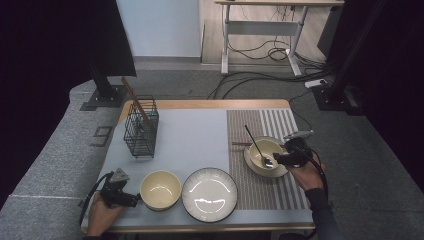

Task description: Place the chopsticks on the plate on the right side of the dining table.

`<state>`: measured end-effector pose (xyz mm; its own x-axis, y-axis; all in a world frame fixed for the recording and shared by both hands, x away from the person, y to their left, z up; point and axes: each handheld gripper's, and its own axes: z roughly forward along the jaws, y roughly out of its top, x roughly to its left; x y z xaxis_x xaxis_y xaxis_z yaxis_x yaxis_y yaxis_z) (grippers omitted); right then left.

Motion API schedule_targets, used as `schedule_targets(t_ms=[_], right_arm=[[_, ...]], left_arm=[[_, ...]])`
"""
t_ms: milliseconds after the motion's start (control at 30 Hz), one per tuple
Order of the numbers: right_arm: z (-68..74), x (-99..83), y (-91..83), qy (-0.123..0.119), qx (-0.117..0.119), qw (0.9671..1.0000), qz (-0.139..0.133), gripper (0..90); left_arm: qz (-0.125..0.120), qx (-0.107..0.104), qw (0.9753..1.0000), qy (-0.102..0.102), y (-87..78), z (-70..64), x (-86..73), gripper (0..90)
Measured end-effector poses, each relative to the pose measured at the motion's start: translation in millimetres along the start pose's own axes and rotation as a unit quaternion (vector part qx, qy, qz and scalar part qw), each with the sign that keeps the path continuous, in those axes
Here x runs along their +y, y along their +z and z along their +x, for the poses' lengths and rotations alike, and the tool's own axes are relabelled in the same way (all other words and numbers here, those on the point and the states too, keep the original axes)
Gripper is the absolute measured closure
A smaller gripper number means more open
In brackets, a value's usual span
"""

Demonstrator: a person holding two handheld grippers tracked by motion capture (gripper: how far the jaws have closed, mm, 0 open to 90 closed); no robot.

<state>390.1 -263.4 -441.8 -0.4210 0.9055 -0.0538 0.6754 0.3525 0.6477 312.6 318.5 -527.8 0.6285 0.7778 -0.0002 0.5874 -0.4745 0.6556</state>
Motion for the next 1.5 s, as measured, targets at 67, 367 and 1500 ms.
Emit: schedule_targets(t_ms=[67,367,1500], right_arm=[[-1.6,1.0,6.4,0.003,0.0,1.0,0.005,46.2],[-8.7,2.6,23.7,0.007,-0.012,0.9998,0.015,64.8],[-28.8,-11.6,18.3,0.018,-0.063,0.9975,0.026,80.6]], left_arm=[[0.0,0.0,1.0,0.0,0.0,0.0,0.0,0.0],[0.0,0.0,1.0,0.0,0.0,0.0,0.0,0.0],[0.0,0.0,1.0,0.0,0.0,0.1,0.1,0.0]])
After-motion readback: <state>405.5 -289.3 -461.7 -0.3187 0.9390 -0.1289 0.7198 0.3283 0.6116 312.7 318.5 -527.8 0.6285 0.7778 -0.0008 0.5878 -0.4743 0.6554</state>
